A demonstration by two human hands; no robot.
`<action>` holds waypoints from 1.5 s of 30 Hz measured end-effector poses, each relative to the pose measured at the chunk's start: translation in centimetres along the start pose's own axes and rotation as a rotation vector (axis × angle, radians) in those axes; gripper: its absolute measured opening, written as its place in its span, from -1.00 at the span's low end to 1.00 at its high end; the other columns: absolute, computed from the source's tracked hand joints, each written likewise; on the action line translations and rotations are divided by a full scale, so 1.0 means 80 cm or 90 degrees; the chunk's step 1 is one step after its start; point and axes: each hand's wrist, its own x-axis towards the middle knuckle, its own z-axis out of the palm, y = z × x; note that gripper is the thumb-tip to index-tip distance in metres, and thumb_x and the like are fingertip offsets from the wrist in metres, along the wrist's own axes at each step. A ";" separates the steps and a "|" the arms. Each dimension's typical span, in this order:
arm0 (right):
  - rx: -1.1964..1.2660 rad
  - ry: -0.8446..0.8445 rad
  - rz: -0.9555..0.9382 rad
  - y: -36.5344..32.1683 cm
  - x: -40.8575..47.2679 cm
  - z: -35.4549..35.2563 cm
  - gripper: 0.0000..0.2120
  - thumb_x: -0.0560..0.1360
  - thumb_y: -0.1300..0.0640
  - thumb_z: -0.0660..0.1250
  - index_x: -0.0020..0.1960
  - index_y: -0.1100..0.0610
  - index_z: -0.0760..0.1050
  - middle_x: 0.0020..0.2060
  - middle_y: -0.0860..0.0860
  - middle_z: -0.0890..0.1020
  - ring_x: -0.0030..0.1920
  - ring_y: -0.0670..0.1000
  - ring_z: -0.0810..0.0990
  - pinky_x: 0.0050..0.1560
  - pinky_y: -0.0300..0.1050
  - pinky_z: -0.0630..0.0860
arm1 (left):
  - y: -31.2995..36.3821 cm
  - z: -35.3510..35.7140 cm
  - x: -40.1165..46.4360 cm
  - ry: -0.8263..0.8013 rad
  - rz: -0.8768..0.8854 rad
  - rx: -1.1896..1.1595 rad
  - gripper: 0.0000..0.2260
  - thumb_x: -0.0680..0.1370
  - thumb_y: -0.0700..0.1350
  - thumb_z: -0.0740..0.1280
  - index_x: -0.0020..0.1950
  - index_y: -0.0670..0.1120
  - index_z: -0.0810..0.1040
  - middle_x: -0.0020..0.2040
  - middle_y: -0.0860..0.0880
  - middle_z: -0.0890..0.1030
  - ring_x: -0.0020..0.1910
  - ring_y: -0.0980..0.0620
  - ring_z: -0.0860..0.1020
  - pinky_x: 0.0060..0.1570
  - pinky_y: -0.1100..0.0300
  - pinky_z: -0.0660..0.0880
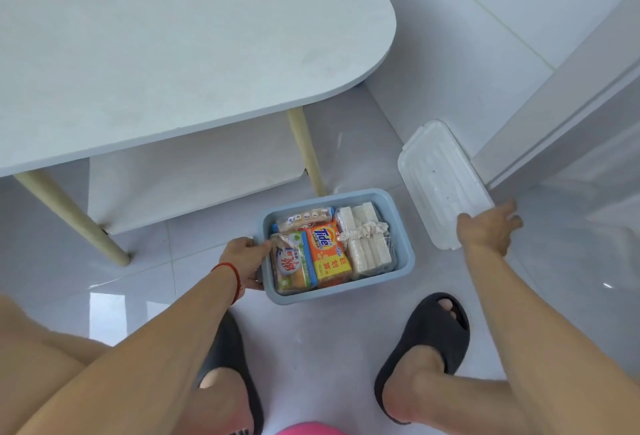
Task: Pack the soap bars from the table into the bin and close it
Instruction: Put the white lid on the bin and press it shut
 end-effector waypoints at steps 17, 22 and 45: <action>0.194 -0.045 -0.300 0.014 -0.055 -0.022 -0.73 0.55 0.23 0.24 0.02 -0.09 0.62 -0.17 0.01 0.69 -0.14 0.13 0.67 -0.21 -0.10 0.56 | 0.024 0.024 -0.052 0.178 0.247 0.076 -0.71 0.58 0.02 0.24 0.27 -0.06 0.43 0.03 -0.04 0.55 -0.19 0.05 0.54 -0.31 0.25 0.41; 0.346 -0.199 -0.379 0.038 -0.052 -0.047 -0.67 0.54 0.34 0.41 -0.01 -0.11 0.68 -0.01 -0.07 0.76 0.03 -0.04 0.73 0.03 -0.29 0.61 | 0.036 0.026 -0.059 0.094 0.118 -0.263 -0.74 0.59 0.13 0.19 0.18 0.03 0.33 0.00 -0.10 0.58 -0.12 -0.02 0.60 -0.14 0.09 0.57; -0.012 -0.206 -0.297 0.023 -0.094 0.059 -0.72 0.64 0.12 0.26 0.34 0.08 0.49 0.19 0.13 0.50 0.14 0.15 0.50 0.05 0.00 0.51 | -0.034 0.028 -0.037 0.103 0.534 0.761 -0.21 0.50 -0.29 0.16 0.56 0.30 -0.05 0.62 -0.01 -0.16 0.59 -0.14 -0.09 0.50 -0.16 0.17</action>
